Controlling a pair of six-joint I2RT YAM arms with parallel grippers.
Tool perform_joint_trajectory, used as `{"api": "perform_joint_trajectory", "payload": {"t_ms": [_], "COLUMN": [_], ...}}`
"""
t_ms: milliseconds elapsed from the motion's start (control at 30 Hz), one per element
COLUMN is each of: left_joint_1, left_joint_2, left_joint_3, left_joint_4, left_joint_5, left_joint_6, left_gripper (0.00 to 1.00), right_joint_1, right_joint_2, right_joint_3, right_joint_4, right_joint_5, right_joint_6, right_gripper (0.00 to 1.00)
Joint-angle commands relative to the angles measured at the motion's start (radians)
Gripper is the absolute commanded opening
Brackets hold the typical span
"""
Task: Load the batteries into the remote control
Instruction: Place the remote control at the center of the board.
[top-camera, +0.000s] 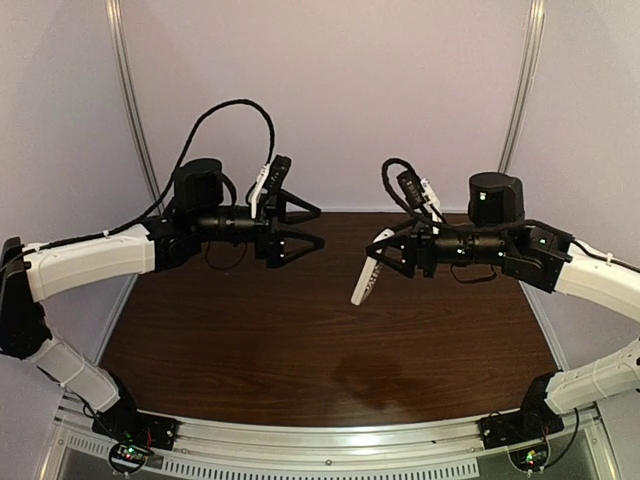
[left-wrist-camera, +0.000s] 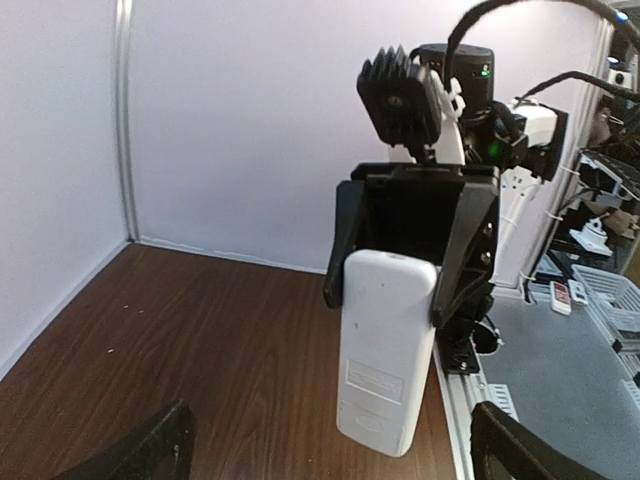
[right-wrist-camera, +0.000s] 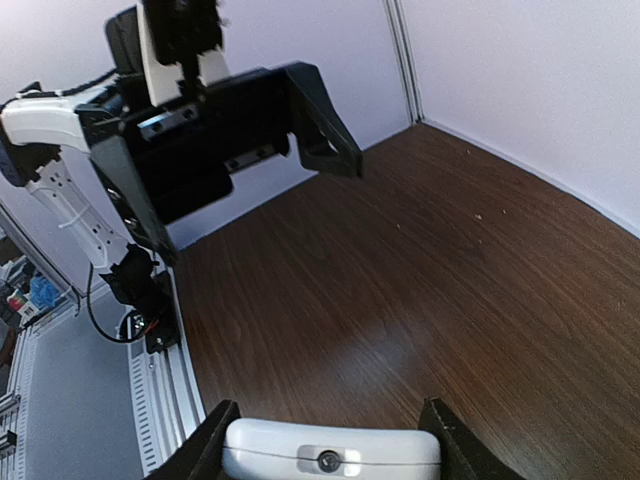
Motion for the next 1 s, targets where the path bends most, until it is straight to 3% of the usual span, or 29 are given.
{"api": "perform_joint_trajectory", "payload": {"t_ms": [0, 267, 967], "left_joint_1": [0.031, 0.054, 0.078], "left_joint_2": [-0.071, -0.129, -0.168], "left_joint_3": [-0.068, -0.174, -0.26], "left_joint_4": [-0.033, -0.025, 0.01], "left_joint_5": [-0.164, -0.296, -0.367], "left_joint_6": [-0.024, -0.058, -0.047], "left_gripper": [0.97, 0.97, 0.97], "right_joint_1": [-0.006, -0.006, 0.025], "right_joint_2": [0.111, 0.3, 0.662], "right_joint_3": [0.11, 0.196, 0.319], "right_joint_4": [-0.294, -0.49, -0.579], "right_joint_5": [0.136, 0.176, 0.222], "right_joint_6": [-0.025, -0.03, -0.047], "right_gripper": [0.11, 0.1, 0.1]}}
